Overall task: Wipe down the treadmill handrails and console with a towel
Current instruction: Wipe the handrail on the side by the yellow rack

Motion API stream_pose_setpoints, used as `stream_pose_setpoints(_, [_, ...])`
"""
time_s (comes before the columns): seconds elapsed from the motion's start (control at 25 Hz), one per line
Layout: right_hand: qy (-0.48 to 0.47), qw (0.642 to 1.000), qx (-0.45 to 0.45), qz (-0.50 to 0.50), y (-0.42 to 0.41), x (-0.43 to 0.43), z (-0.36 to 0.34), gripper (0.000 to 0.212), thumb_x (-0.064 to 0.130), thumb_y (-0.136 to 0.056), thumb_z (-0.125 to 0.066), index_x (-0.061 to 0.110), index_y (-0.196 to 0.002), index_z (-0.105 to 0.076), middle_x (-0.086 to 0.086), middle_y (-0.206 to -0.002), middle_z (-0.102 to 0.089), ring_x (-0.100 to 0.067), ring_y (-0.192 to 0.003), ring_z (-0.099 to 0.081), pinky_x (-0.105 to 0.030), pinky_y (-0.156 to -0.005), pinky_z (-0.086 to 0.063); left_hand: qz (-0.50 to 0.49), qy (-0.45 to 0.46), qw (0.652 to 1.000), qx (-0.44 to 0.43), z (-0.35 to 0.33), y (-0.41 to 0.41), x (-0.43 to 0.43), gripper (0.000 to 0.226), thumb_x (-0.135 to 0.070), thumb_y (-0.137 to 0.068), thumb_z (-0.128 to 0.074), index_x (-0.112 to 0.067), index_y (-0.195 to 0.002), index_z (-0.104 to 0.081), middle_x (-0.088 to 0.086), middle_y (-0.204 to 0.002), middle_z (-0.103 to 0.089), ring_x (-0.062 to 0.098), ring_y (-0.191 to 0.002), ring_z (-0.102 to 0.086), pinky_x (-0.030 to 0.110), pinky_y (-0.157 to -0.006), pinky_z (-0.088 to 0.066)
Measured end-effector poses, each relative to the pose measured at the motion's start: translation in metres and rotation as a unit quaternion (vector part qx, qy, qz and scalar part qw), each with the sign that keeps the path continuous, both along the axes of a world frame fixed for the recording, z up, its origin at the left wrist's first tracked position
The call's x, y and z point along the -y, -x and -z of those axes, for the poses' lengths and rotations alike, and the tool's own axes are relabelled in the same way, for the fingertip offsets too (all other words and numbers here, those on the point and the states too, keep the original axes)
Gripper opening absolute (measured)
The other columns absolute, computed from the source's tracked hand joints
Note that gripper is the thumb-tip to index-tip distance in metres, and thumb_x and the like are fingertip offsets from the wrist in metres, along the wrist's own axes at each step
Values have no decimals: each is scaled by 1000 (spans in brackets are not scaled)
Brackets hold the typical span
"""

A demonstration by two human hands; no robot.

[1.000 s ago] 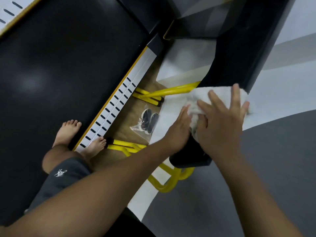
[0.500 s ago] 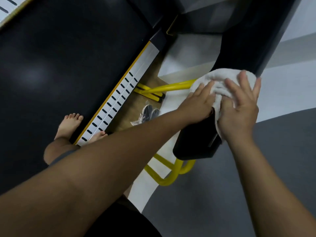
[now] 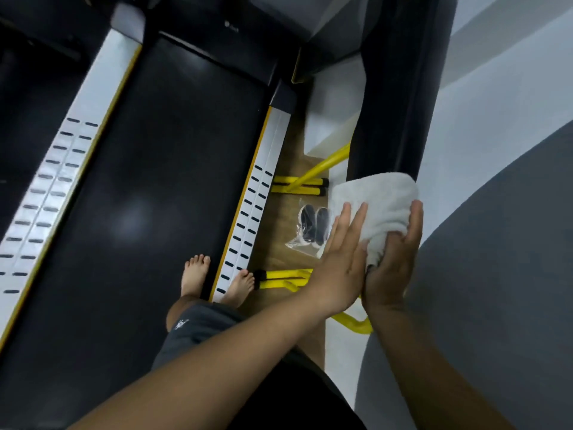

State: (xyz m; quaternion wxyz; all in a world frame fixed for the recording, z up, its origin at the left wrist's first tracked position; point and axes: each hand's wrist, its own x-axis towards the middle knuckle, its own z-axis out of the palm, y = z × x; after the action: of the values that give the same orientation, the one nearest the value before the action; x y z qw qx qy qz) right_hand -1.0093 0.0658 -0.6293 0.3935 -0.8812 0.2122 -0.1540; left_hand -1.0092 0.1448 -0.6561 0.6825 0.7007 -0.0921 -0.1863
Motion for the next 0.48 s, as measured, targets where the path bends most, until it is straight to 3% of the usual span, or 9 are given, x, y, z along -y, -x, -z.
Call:
stream_pose_setpoints(0.12, [-148, 986, -9, 70, 13, -16, 1, 48, 30, -103, -26, 24, -150, -22, 5, -154, -30, 7, -131, -37, -5, -97, -37, 63, -62, 994, 59, -4, -9, -18, 57, -30, -104, -24, -31, -155, 0, -2, -165, 10, 15, -152, 13, 45, -124, -7])
stream_pose_setpoints(0.2, [-185, 978, -15, 99, 7, -14, -6, 41, 28, -107, -25, 26, -148, -26, 10, -144, -38, 18, -116, -43, 2, -85, -35, 100, -129, 975, 150, -12, -34, -21, 59, -31, -101, -23, -25, -157, -3, 2, -165, 11, 19, -151, 16, 50, -123, -2])
stream_pose_setpoints(0.24, [-186, 976, -25, 107, 1, -8, -8, 38, 23, -107, -26, 23, -145, -30, 8, -139, -42, 17, -113, -46, 3, -82, -34, 123, -159, 959, 198, -19, -53, -17, 60, -32, -100, -26, -24, -157, -9, 5, -165, 10, 23, -151, 17, 51, -123, 0])
stream_pose_setpoints(0.36, [-175, 974, -99, 101, -13, 12, -9, 41, 23, -107, -28, 13, -147, -33, -8, -148, -39, -18, -135, -39, -5, -96, -24, 196, -288, 873, 340, -46, -112, 3, 58, -33, -96, -34, -20, -152, -35, 7, -166, -3, 33, -150, 16, 55, -119, 2])
stream_pose_setpoints(0.44, [-163, 973, -134, 90, -8, 14, -8, 46, 28, -106, -26, 13, -149, -30, -9, -152, -37, -23, -139, -34, -18, -105, -23, 226, -347, 823, 388, -59, -130, 10, 58, -35, -94, -32, -19, -149, -42, 5, -165, -12, 34, -151, 14, 57, -118, 6])
stream_pose_setpoints(0.48, [-136, 981, -120, 68, -1, 14, -8, 47, 31, -106, -28, 13, -149, -31, -9, -149, -41, -23, -135, -39, -22, -102, -28, 232, -350, 812, 406, -59, -130, 6, 59, -36, -94, -30, -18, -149, -41, 4, -165, -15, 34, -151, 12, 58, -117, 5])
